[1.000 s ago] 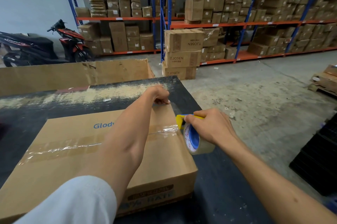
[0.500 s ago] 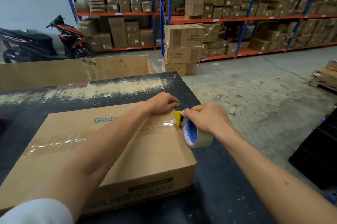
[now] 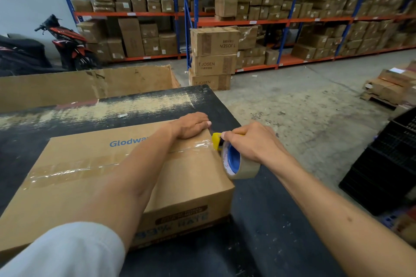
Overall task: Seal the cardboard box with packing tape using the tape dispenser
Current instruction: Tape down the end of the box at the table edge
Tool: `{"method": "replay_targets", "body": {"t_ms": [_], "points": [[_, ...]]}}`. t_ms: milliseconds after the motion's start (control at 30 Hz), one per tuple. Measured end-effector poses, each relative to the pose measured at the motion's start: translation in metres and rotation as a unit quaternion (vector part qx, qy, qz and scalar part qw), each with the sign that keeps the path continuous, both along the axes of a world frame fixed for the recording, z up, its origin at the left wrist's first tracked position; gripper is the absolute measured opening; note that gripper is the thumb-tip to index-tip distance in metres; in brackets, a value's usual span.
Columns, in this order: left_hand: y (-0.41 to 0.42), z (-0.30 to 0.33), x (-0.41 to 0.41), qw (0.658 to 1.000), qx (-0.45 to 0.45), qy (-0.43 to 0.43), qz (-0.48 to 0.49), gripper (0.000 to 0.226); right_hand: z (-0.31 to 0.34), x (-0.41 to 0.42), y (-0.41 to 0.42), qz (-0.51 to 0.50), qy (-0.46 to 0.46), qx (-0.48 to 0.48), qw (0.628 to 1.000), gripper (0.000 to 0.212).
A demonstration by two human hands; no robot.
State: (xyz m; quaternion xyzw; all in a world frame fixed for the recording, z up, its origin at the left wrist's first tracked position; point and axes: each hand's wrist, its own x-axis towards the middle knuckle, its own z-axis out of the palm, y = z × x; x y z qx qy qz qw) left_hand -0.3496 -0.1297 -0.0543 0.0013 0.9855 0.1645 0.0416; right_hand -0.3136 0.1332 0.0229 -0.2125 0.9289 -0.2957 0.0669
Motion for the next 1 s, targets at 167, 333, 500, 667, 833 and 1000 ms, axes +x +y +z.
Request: {"method": "replay_targets", "body": {"t_ms": [167, 333, 500, 667, 833, 1000], "points": [[-0.008, -0.007, -0.003, 1.000, -0.024, -0.012, 0.006, 0.062, -0.004, 0.017, 0.020, -0.005, 0.005, 0.014, 1.000, 0.053], [-0.015, -0.014, -0.009, 0.999, -0.024, -0.008, 0.024, 0.092, -0.007, 0.036, 0.039, -0.006, 0.012, -0.002, 1.000, 0.044], [-0.020, -0.019, -0.014, 1.000, -0.015, -0.001, 0.026, 0.091, -0.010, 0.054, 0.059, -0.008, 0.007, -0.024, 1.000, 0.044], [-0.006, -0.007, -0.006, 0.999, -0.046, 0.012, -0.017, 0.057, -0.014, 0.070, 0.070, -0.032, -0.002, -0.045, 0.999, 0.044], [0.014, 0.002, 0.009, 0.987, -0.159, 0.014, 0.029, 0.063, -0.026, 0.089, 0.067, -0.047, -0.012, -0.052, 0.997, 0.059], [0.029, -0.010, 0.044, 0.995, -0.095, 0.008, 0.028, 0.061, -0.029, 0.094, 0.068, -0.054, -0.012, -0.055, 0.997, 0.062]]}}
